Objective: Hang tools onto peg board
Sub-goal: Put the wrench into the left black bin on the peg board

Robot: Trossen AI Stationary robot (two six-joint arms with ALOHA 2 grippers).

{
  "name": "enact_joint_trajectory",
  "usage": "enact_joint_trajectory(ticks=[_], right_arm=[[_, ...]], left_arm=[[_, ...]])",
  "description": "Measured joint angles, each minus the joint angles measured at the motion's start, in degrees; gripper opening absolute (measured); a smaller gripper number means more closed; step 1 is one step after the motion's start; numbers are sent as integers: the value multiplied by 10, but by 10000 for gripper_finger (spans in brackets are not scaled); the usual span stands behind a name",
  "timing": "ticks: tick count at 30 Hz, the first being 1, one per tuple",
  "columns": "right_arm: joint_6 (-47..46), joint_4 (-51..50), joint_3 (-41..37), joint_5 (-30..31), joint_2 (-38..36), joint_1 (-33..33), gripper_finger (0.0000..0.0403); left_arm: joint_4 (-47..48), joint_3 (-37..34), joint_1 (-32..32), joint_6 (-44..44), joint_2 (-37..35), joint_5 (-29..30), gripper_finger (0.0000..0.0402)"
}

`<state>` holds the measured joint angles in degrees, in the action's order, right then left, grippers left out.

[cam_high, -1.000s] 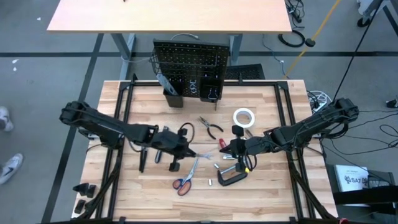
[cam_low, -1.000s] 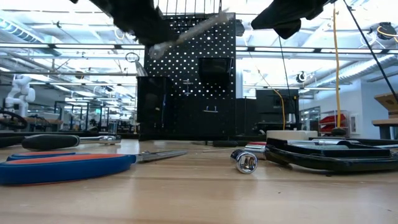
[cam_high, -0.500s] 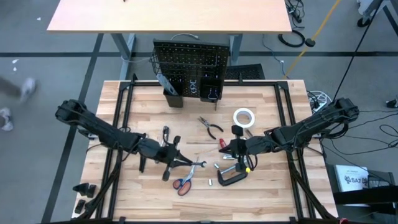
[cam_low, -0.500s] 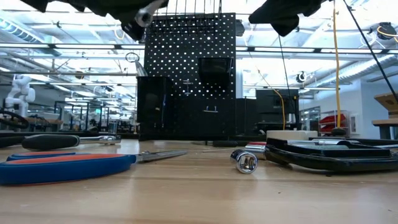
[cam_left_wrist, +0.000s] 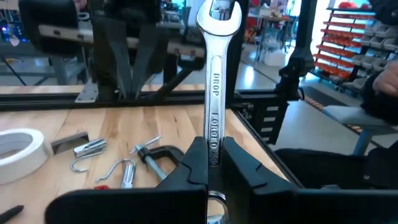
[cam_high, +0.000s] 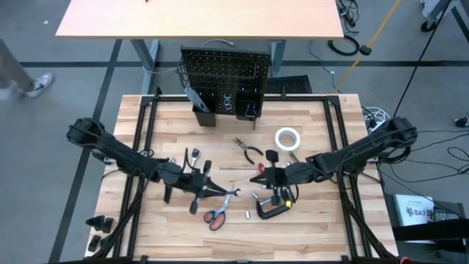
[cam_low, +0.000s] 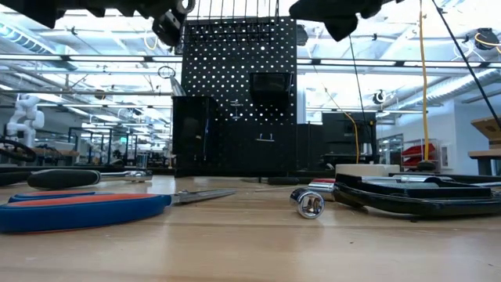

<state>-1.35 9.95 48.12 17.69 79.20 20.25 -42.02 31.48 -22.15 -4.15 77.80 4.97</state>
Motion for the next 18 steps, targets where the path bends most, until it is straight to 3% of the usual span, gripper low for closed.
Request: enact_joint_trajectory(ticks=[18], right_arm=[[5, 54, 0, 1, 44, -5, 12]], left_arm=[[-107, 0, -4, 4, 94, -2, 17]])
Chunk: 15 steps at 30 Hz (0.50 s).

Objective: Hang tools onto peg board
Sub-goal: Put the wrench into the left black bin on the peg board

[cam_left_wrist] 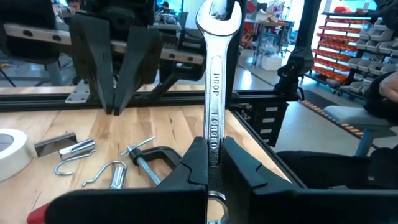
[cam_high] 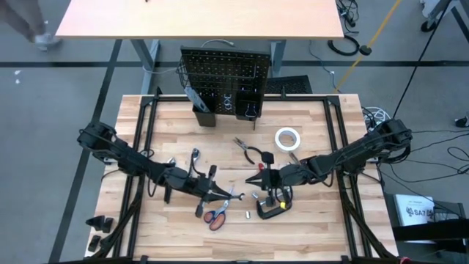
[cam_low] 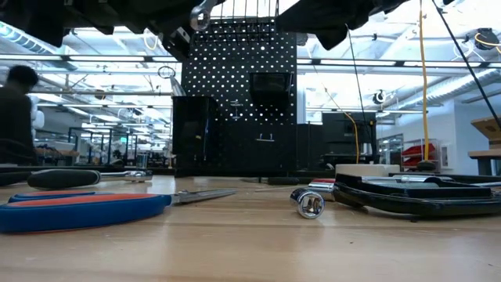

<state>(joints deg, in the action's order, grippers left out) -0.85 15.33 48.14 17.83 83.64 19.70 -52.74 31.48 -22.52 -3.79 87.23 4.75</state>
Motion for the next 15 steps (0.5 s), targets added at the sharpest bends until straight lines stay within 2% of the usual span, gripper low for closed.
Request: enact_joint_trajectory(ticks=[6, 11, 15], right_arm=[[20, 8, 0, -46, 0, 3, 71], [65, 41, 0, -47, 0, 14, 140], [79, 98, 0, -44, 0, 14, 176]], left_arm=[[-29, 0, 0, -2, 17, 24, 17], [-41, 0, 0, -13, 17, 71, 17], [-51, 0, 4, -39, 17, 85, 17]])
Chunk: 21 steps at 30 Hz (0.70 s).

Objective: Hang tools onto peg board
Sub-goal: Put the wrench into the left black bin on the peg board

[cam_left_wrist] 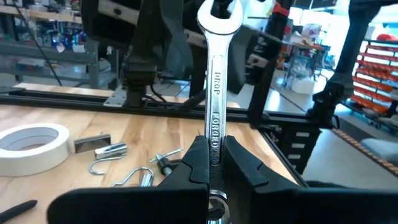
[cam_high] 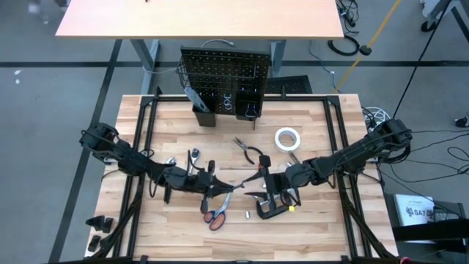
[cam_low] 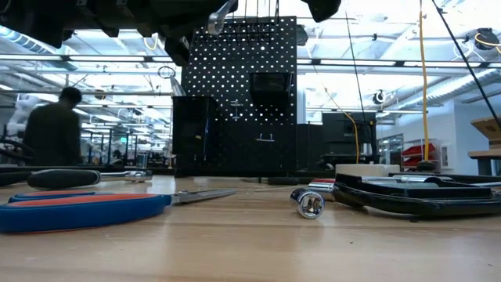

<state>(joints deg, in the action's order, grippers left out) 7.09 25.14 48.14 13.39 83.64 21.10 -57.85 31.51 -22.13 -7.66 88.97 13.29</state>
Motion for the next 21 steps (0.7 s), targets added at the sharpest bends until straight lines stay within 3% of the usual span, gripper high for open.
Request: enact_joint_trajectory(ticks=[9, 12, 17, 21], right_arm=[[15, 18, 0, 0, 0, -2, 171], [28, 35, 0, -14, 0, -2, 163], [48, 72, 0, -105, 0, -5, 158], [72, 109, 0, -110, 0, -5, 157]], left_arm=[[-19, 0, 1, 5, 0, 1, 17], [-30, 8, 8, -11, 0, -44, 17], [-35, 37, 13, -36, 0, -115, 17], [-31, 55, 17, -37, 0, -164, 17]])
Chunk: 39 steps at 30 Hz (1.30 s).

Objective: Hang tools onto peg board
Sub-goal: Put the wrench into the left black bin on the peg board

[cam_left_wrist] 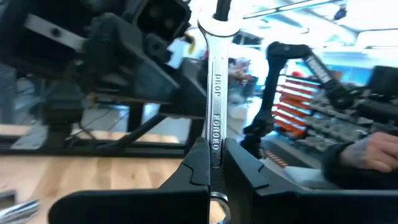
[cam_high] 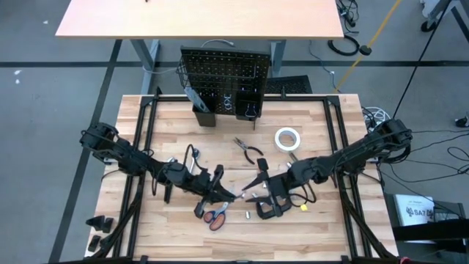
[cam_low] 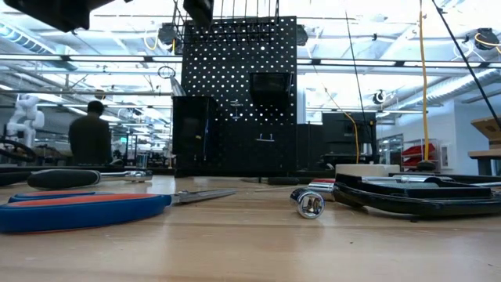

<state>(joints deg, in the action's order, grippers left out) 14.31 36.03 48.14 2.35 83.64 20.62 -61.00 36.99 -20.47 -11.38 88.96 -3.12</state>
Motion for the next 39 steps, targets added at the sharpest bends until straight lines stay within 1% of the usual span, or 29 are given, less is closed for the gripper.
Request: enact_joint_trajectory(ticks=[8, 13, 16, 22, 24, 28, 31, 33, 36, 39], right_arm=[[12, 29, 0, -18, 0, -10, 157], [1, 33, 0, -60, 0, -23, 157], [-2, 33, 0, -83, 0, -26, 157], [-9, 41, 0, -87, 0, -26, 153], [-12, 40, 0, -87, 0, -26, 143], [-12, 30, 0, -90, 0, -26, 111], [-12, 26, 0, -104, 0, -26, 84], [-11, 25, 0, -123, 0, -27, 62], [-2, 24, 0, -142, 0, -27, 19], [-5, 22, 0, -148, 0, -27, 11]], left_arm=[[14, 9, 2, -2, 0, -3, 17], [15, 9, 9, -6, 2, -5, 17], [13, 13, 15, -21, 13, -9, 17], [-2, 41, 26, -35, 63, -42, 17], [-7, 53, 27, -34, 72, -45, 17], [-5, 65, 34, -34, 78, -77, 17], [-4, 65, 33, -34, 78, -77, 17], [2, 65, 34, -41, 78, -80, 17], [8, 65, 36, -62, 77, -81, 22], [12, 65, 35, -76, 77, -74, 40]])
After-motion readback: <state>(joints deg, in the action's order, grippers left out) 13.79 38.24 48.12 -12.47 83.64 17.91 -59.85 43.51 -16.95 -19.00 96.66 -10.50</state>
